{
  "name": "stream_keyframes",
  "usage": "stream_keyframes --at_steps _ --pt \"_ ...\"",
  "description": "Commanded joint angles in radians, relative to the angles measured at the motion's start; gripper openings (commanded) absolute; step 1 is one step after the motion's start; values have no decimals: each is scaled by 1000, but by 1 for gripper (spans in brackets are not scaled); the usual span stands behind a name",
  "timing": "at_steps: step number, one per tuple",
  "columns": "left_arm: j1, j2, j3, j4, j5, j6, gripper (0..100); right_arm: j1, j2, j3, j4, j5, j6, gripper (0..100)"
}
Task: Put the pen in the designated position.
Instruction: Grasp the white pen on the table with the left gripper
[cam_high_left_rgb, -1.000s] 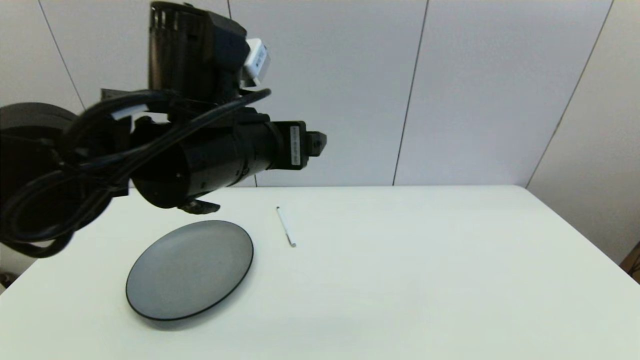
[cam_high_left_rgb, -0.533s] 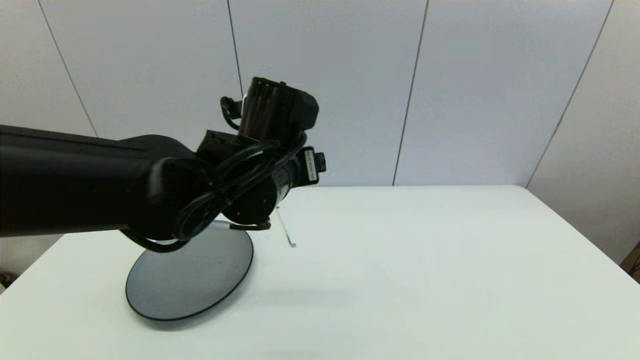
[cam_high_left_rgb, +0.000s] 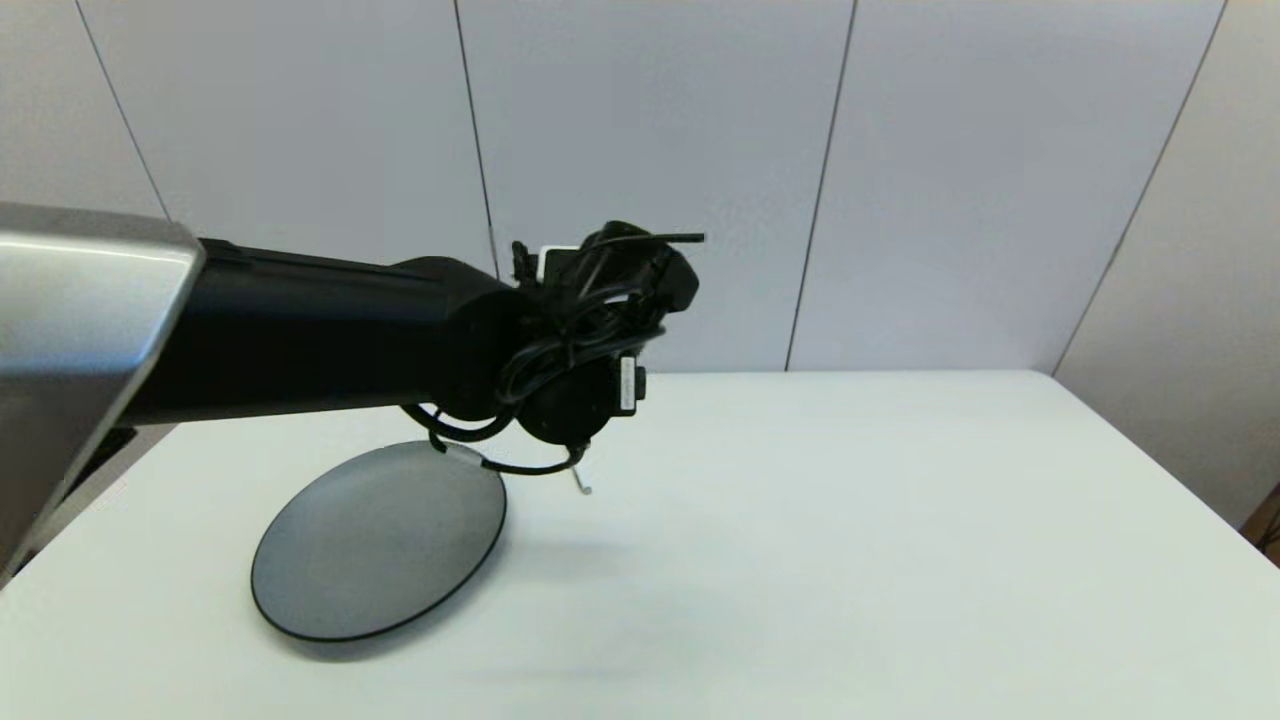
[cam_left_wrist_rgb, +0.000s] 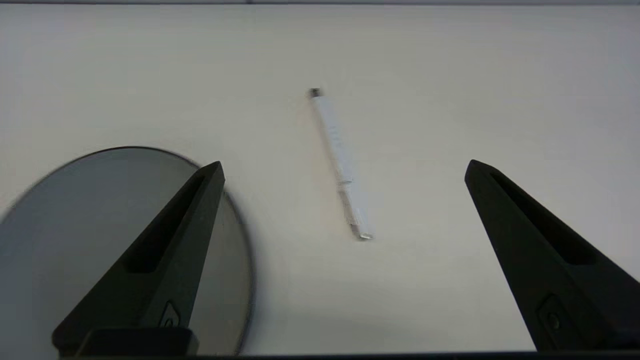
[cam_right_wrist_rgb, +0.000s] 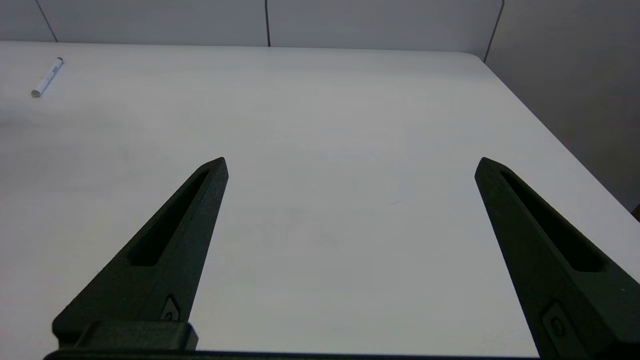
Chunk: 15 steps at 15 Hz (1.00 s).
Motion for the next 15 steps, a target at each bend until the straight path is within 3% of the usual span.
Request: stream_keyframes --at_steps 1,9,15 --pt "69 73 -32 45 41 -11 100 0 1 0 0 0 0 100" --pt "74 215 -152 41 22 -210 100 0 1 0 0 0 0 100" --pt "71 242 -136 49 24 -208 100 0 1 0 0 0 0 100"
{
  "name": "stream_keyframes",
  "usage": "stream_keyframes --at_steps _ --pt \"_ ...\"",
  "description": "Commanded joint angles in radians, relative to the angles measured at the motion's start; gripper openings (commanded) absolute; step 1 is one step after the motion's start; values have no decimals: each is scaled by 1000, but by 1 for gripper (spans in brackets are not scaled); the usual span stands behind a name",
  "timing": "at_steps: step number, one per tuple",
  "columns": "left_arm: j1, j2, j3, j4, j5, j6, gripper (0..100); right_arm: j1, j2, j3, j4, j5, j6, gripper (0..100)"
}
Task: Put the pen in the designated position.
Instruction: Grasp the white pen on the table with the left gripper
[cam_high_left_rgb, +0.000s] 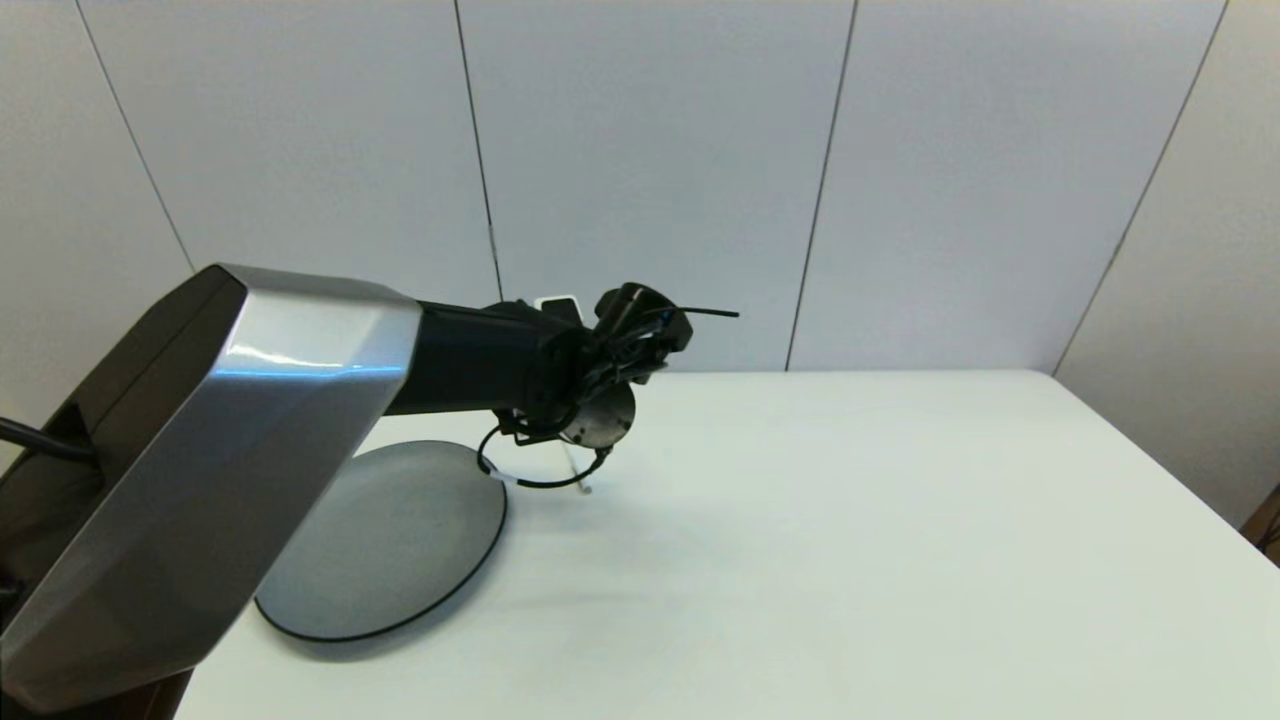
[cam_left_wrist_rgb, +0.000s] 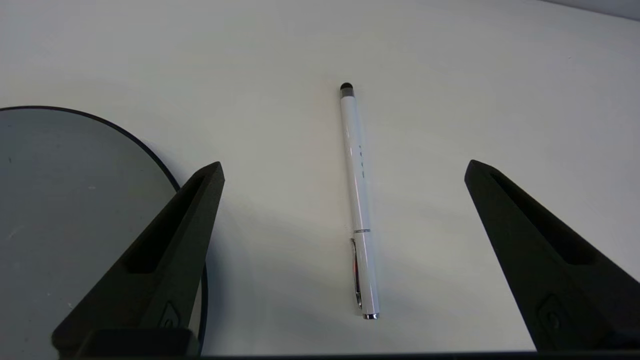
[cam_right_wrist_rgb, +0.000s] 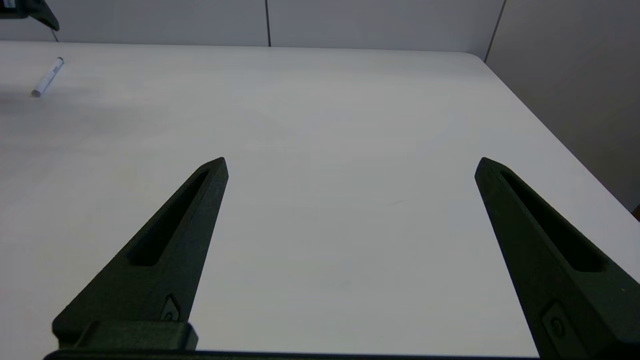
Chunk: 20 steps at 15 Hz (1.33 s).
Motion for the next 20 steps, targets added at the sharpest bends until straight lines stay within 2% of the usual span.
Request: stream_keyframes --at_steps 1,5,10,20 --pt "0 21 13 4 8 -2 100 0 1 0 -1 0 0 100" --pt "-2 46 27 1 8 -17 100 0 1 0 -1 0 0 100" --pt "-29 89 18 1 9 -137 100 0 1 0 -1 0 0 100" --pt "-29 105 16 1 57 -143 100 0 1 0 -1 0 0 100"
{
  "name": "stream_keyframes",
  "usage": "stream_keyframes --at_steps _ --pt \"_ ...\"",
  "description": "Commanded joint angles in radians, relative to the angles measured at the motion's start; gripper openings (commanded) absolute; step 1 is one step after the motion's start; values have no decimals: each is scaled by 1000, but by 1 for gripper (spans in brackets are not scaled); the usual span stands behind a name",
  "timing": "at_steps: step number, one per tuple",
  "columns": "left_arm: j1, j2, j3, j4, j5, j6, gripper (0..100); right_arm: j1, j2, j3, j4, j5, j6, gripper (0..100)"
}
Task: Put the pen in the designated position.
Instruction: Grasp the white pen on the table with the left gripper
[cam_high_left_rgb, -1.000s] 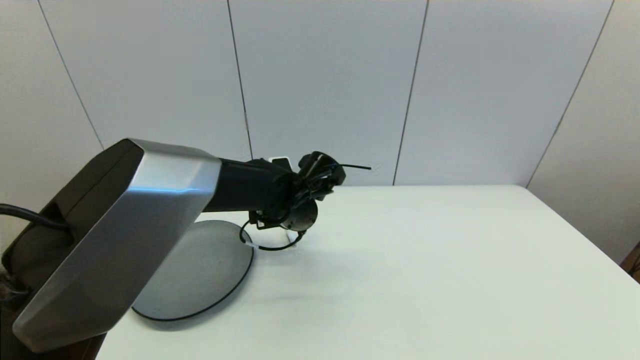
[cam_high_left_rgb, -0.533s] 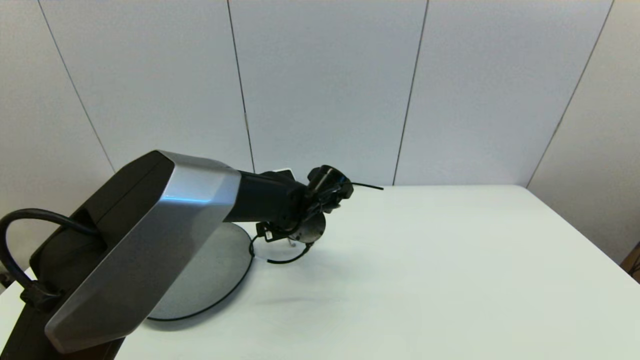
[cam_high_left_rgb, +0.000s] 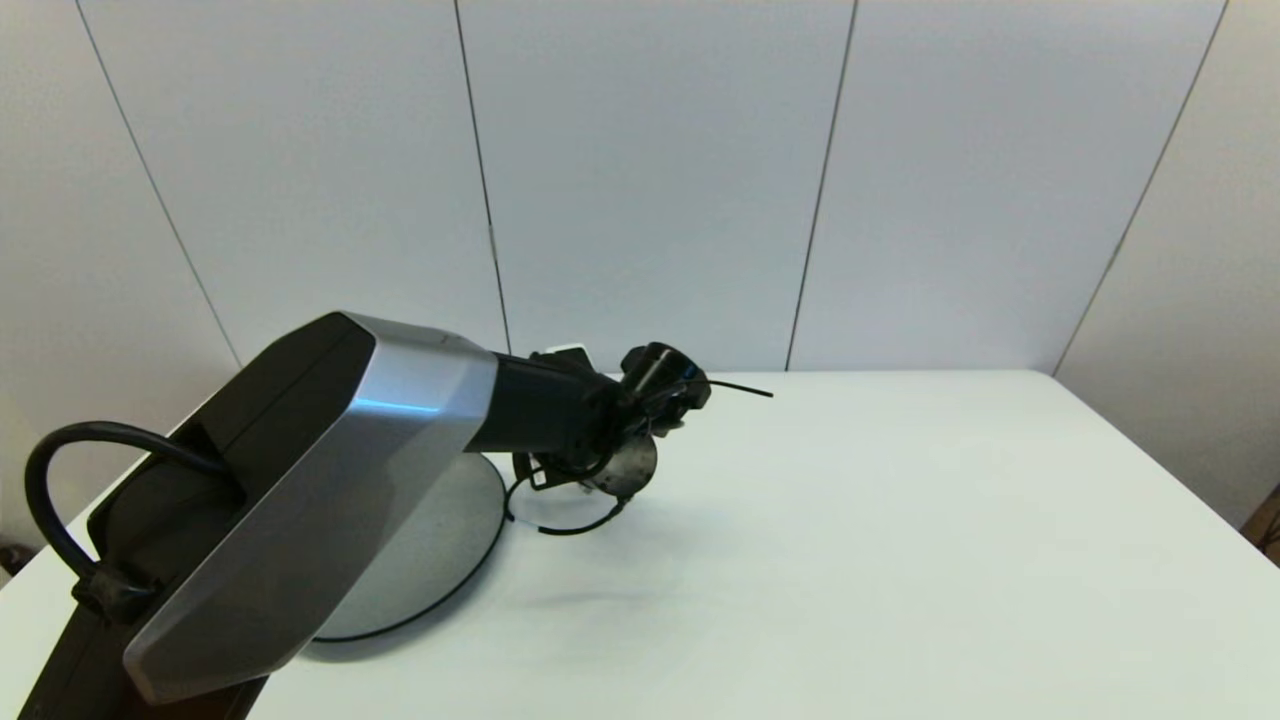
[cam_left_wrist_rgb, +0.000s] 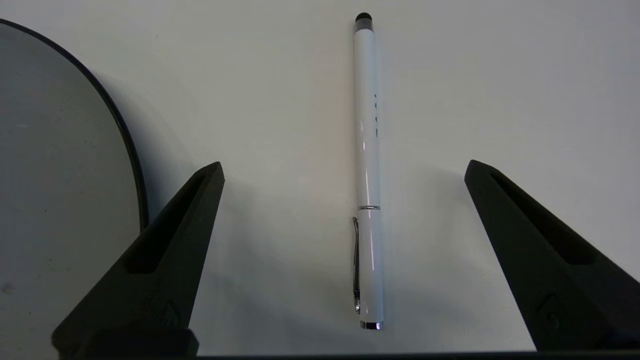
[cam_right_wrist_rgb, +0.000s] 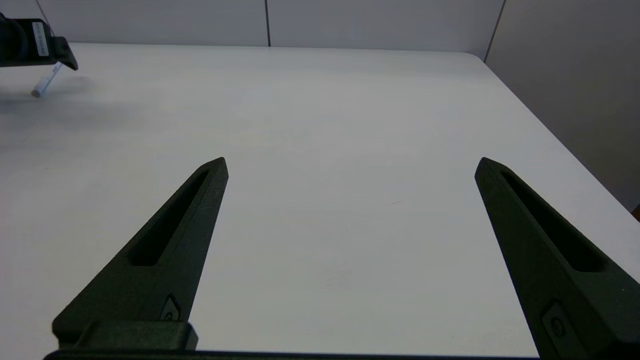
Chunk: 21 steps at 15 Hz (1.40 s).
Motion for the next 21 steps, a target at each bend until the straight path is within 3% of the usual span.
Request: stream_keyframes --at_steps 1,21 --pt "0 5 1 3 3 -15 100 0 1 0 0 0 -1 100" --pt "-1 36 8 1 0 -48 100 0 1 0 0 0 -1 100"
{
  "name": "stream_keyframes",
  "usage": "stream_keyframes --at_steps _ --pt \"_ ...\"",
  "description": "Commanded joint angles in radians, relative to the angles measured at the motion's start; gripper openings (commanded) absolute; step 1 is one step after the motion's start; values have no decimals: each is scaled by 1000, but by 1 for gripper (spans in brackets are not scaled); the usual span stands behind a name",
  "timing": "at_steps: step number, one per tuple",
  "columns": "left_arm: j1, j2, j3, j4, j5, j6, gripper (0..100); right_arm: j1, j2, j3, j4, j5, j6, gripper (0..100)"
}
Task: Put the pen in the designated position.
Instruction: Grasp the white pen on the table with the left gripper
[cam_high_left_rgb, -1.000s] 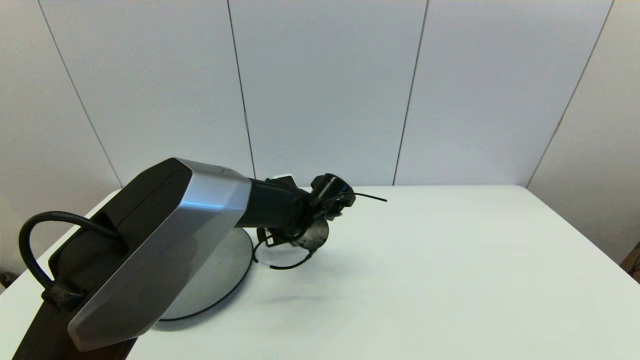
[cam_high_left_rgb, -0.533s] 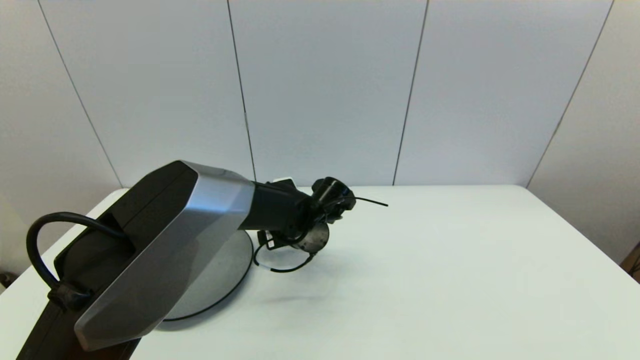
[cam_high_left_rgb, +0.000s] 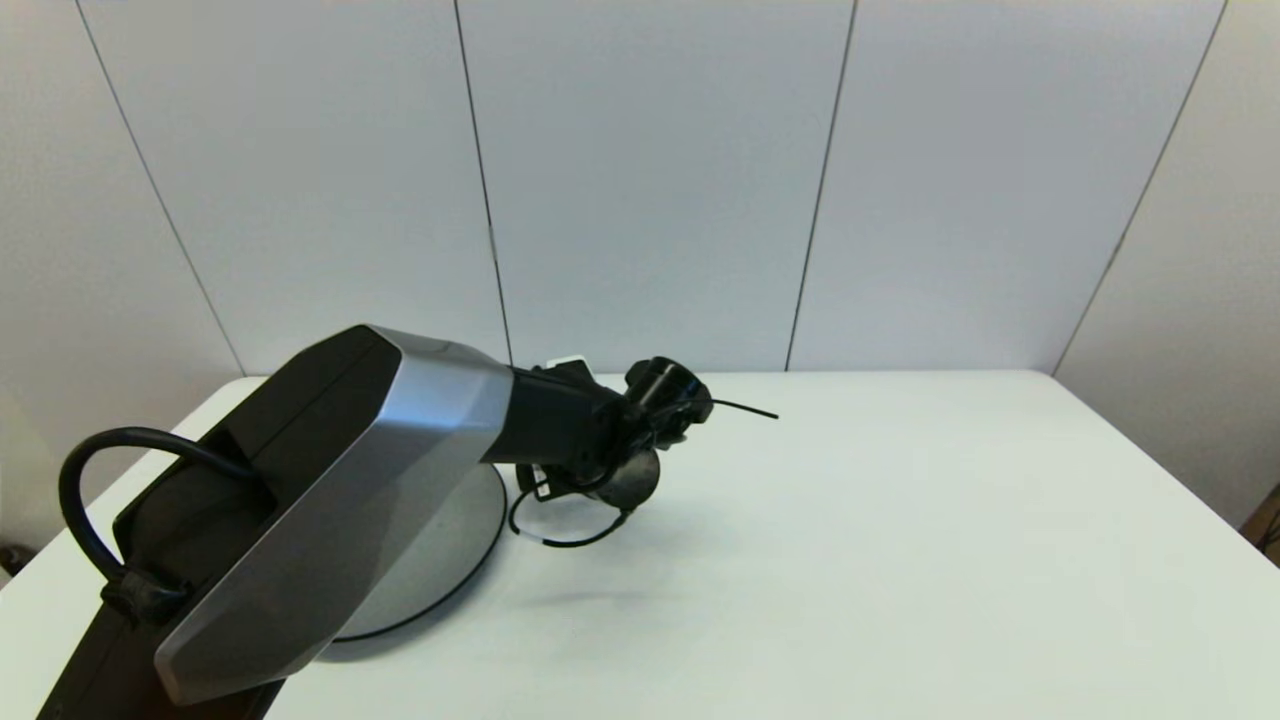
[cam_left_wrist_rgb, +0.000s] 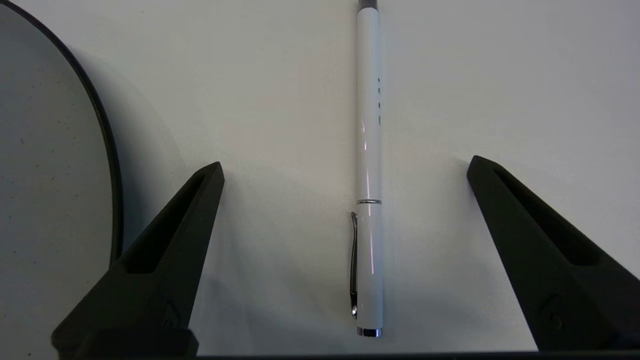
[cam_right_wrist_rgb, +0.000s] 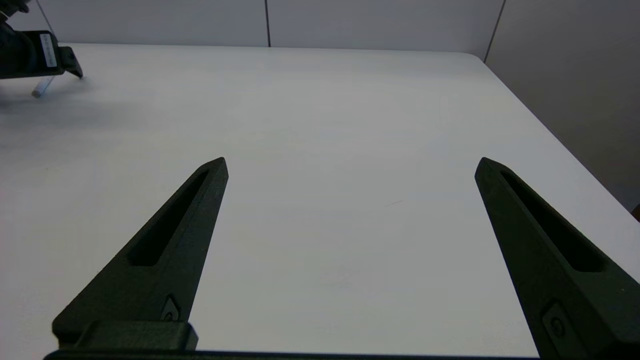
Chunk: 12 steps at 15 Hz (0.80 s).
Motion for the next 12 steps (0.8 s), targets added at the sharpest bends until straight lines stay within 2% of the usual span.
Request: stream_keyframes --at_steps 1,12 --pt "0 4 2 5 3 -3 0 0 1 0 0 0 0 100" --pt "2 2 2 7 1 -3 0 0 1 0 0 0 0 100"
